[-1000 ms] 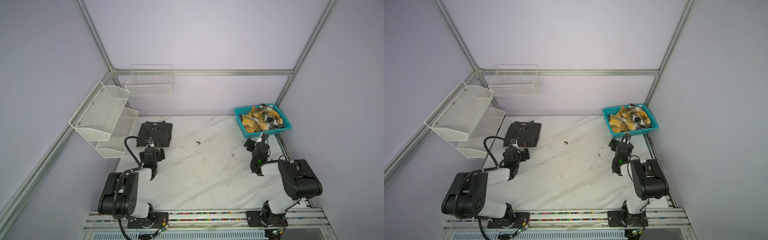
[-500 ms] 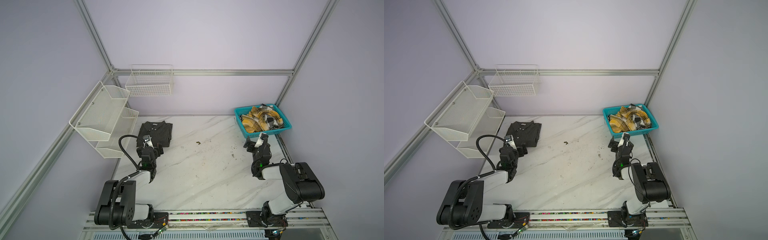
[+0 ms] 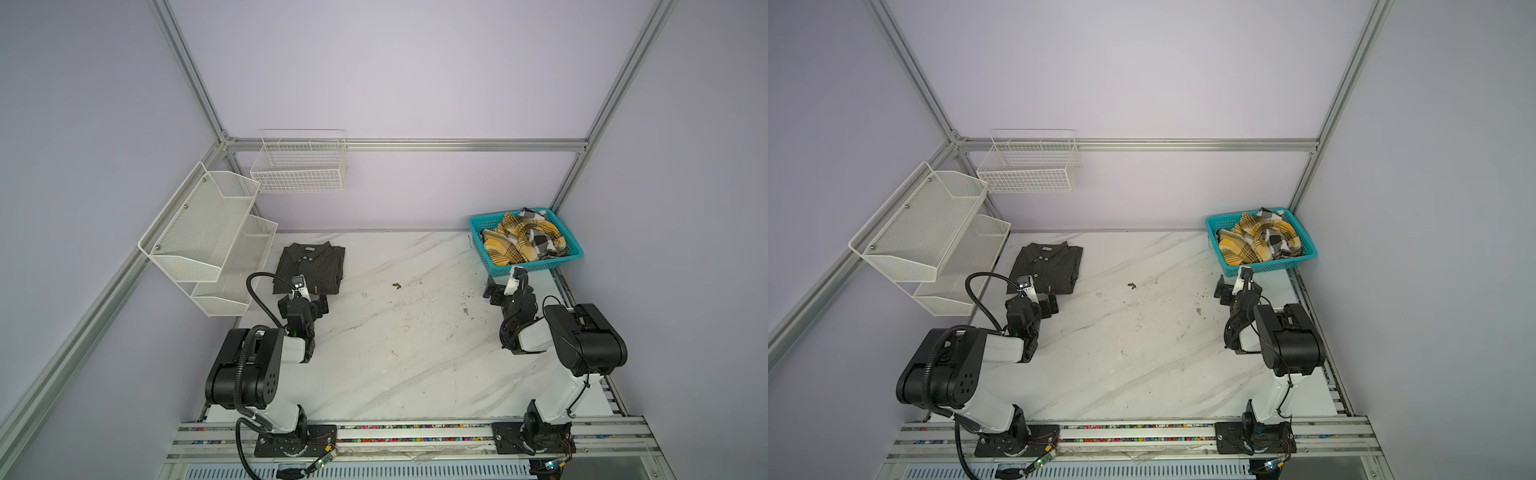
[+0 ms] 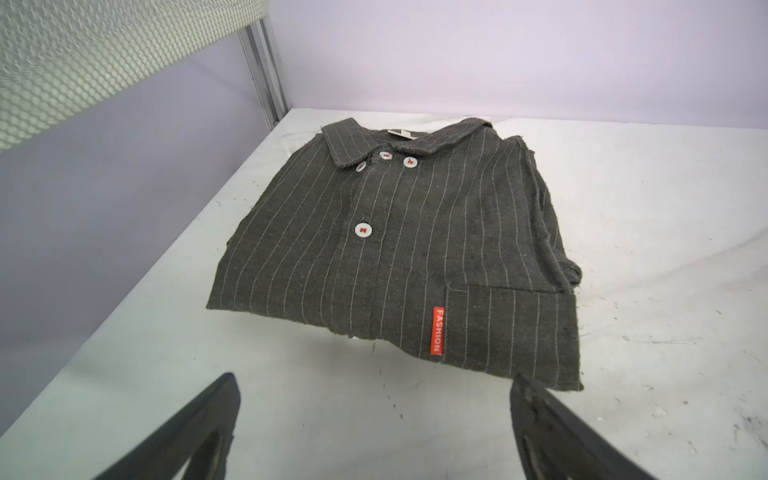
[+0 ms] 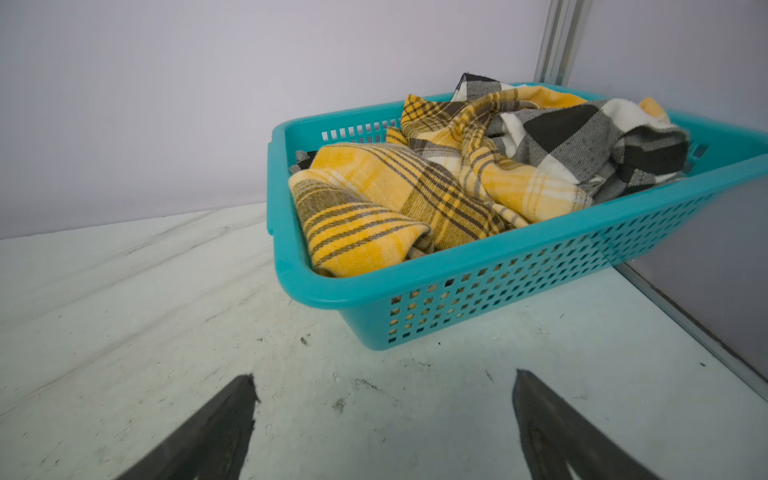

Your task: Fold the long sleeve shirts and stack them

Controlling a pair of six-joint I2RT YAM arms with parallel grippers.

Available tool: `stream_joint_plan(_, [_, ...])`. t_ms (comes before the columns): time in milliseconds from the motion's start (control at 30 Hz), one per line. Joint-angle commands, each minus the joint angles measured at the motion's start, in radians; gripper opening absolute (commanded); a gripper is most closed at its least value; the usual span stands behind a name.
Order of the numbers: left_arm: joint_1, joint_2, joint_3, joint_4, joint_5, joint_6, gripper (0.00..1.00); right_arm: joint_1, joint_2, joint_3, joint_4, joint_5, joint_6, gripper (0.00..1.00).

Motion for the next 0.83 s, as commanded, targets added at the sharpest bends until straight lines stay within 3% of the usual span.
stream_joint_plan(0, [0.005,-0.026,-0.028,0.085,0.011,0.021,1.00,0.005,-0.018,0.000,0.068,0.006,-0.029,0.97])
stream_joint_plan(767, [0.004,-0.023,-0.025,0.082,0.014,0.027,1.00,0.013,-0.005,0.028,0.027,-0.005,-0.039,0.97])
stream_joint_plan(800, [0.004,-0.022,-0.023,0.081,0.014,0.028,1.00,0.037,-0.016,0.015,0.038,0.033,-0.061,0.98])
